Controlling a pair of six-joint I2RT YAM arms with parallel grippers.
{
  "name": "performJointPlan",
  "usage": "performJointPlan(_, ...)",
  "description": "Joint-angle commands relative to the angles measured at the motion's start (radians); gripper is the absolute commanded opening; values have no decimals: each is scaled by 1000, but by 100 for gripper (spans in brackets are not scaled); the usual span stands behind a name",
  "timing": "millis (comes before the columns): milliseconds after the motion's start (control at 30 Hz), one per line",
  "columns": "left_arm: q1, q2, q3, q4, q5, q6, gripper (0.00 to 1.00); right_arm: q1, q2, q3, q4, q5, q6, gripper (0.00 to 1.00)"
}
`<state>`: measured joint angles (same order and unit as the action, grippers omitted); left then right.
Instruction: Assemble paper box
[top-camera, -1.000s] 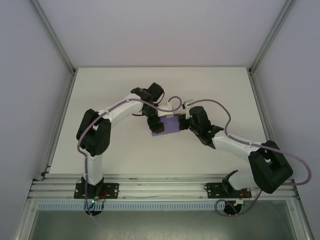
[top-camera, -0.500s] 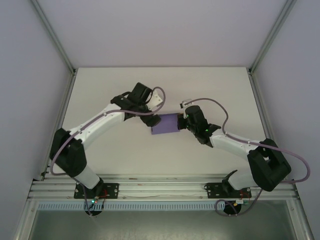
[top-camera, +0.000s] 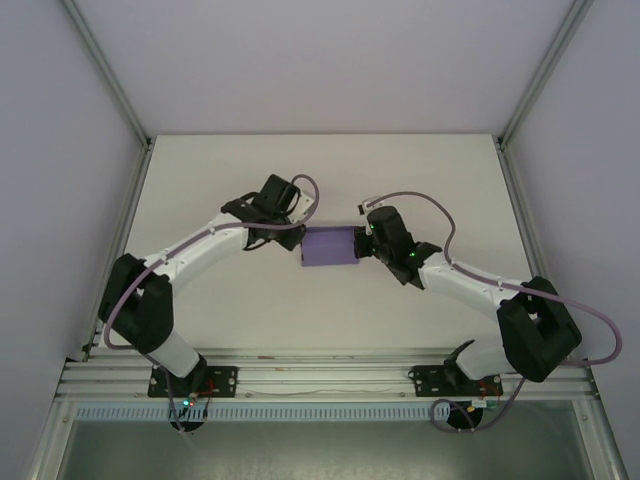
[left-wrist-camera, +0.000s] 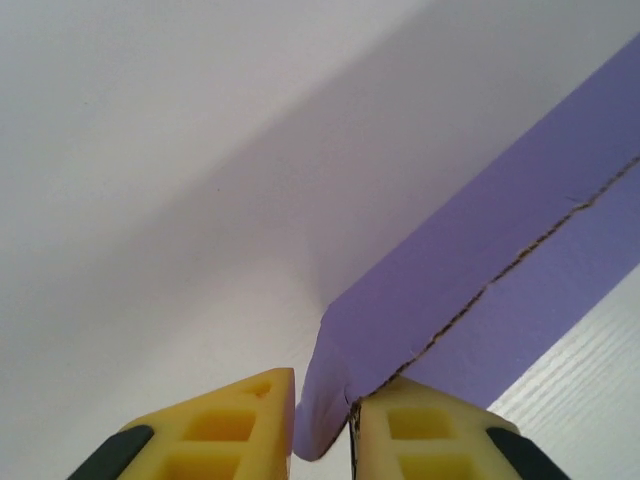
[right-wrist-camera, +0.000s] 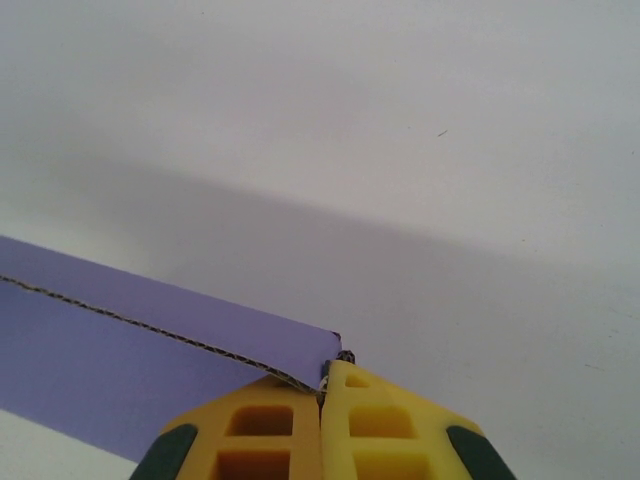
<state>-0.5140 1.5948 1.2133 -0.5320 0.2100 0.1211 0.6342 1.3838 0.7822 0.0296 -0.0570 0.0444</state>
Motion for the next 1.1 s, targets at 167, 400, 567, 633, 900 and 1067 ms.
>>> performJointPlan(167, 12, 14, 30, 21, 67, 2, 9, 11, 26, 6, -118, -35, 8, 0)
performJointPlan(400, 11, 24, 71, 0, 96, -227, 0, 26, 32, 21, -154, 6, 22, 0)
performJointPlan(567, 26, 54, 88, -59, 174, -449, 0, 60, 49, 42, -191, 46, 53, 0)
performJointPlan(633, 45, 65, 102, -107, 215, -475, 0, 74, 48, 52, -219, 72, 64, 0)
performJointPlan(900, 131, 130, 180, -239, 398, -544, 0, 119, 44, 61, -261, 129, 84, 0)
performJointPlan(1067, 97, 137, 177, -264, 245, -494, 0, 124, 34, 44, -234, 145, 82, 0)
